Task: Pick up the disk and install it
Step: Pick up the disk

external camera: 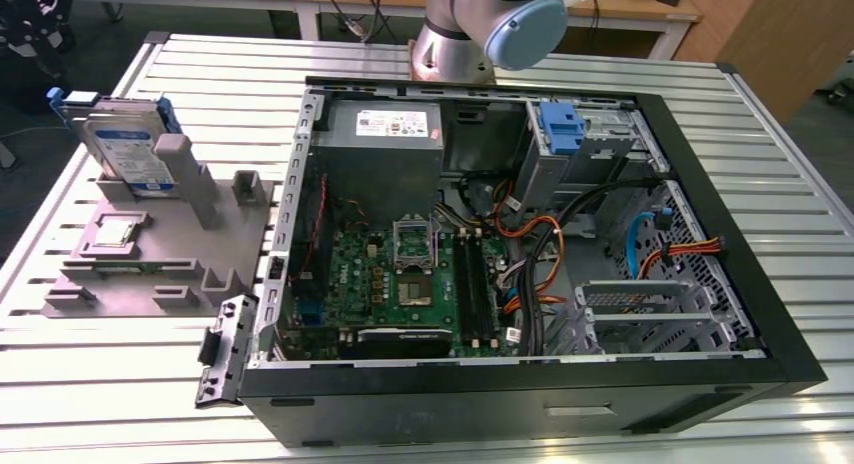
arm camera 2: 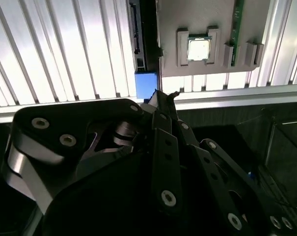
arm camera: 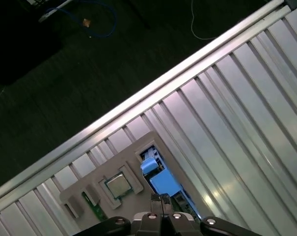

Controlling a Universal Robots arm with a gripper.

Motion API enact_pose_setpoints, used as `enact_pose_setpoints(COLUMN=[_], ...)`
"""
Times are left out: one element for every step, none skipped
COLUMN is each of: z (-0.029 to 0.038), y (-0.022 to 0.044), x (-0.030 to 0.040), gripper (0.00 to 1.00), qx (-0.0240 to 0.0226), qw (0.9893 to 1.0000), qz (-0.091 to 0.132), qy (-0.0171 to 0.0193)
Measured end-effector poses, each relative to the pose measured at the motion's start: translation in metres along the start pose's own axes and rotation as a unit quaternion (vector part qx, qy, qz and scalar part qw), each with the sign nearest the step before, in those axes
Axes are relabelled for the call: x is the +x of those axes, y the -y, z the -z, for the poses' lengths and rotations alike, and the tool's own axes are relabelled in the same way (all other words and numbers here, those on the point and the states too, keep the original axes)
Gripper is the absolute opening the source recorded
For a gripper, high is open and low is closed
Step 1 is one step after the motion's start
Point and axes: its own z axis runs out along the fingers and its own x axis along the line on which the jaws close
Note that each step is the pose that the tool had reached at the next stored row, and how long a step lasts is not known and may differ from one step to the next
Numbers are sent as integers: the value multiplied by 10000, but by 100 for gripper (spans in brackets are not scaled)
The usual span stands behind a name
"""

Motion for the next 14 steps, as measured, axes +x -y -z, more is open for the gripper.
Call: enact_pose_setpoints(z=[-3,-5,-7,-8,-9,-10,-11,-11,-12,-13,-13,-14,-14,-15], y=[0,1,0,0,0,0,0,0,0,0,0,0,0,-1], x=[1,0,0,0,0,0,0,0,0,0,0,0,0,0], gripper=[10,10,10,10,10,10,10,10,10,10,10,10,10,10], qx=[6,13,19,20,21,22,23,23,24,24,24,24,23,23], qw=[10000,9999,9999,9998,9997,9995,9992,9989,9986,9982,9977,9973,9968,9962], qz=[55,99,140,191,253,323,397,468,535,604,670,736,799,870], qy=[4,9,13,14,14,15,16,16,16,17,17,17,17,16])
